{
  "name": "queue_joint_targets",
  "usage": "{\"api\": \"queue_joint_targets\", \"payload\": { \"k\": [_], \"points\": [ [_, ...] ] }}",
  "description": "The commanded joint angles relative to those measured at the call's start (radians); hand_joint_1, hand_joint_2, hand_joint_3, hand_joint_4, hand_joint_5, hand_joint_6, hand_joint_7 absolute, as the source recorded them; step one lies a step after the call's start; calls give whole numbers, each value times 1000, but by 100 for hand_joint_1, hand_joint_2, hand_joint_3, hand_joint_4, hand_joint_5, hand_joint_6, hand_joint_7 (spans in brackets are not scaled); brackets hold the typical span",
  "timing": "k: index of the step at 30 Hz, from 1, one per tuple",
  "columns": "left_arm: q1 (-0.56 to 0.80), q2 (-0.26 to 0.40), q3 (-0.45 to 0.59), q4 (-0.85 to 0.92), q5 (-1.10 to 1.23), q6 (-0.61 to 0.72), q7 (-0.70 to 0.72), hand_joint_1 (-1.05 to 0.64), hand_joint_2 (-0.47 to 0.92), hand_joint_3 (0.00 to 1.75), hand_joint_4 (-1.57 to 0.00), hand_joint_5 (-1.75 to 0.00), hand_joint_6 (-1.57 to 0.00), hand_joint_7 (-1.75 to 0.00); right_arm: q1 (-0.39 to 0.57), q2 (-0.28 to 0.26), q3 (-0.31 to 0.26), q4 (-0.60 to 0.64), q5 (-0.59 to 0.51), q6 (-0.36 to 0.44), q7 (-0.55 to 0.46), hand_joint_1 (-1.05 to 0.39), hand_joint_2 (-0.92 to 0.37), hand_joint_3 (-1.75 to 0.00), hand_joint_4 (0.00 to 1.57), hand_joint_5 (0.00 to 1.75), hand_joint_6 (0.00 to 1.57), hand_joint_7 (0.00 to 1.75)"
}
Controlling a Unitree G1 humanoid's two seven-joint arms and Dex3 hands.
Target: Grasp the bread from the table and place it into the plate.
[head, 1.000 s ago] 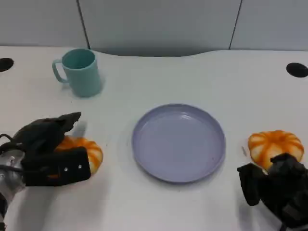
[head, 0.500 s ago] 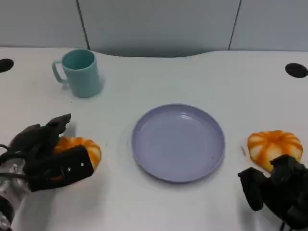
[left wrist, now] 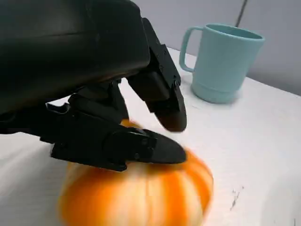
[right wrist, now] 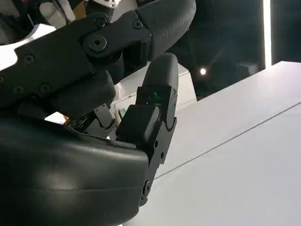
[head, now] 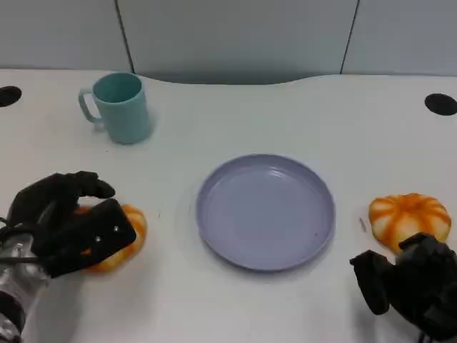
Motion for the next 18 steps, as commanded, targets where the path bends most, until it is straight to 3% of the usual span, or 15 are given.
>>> {"api": "queue_joint_targets", "payload": {
  "k": [1, 6, 9, 18],
  "points": [
    [-33, 9, 14, -5, -3, -68, 71, -28, 81, 13, -91, -85, -95, -45, -20, -29, -7, 21, -1, -3, 5, -38, -83, 0, 91, 175, 122, 21],
    [-83, 22, 24, -24, -5, -132, 90, -30, 84, 15, -84, -93, -90, -45, -11, -32, 12, -9, -23, -7, -21, -39, -84, 0, 92, 175, 128, 27],
    [-109, 29, 25, -39, 2, -174, 125, -31, 85, 13, -82, -98, -90, -47, -17, -28, 7, -9, -11, 20, -19, -36, -84, 0, 92, 175, 123, 30],
    [-132, 33, 4, -39, 40, -220, 193, -29, 86, 4, -86, -96, -93, -44, -47, -20, -21, 39, 7, 7, -1, -35, -83, 0, 91, 175, 120, 26]
  ]
}}
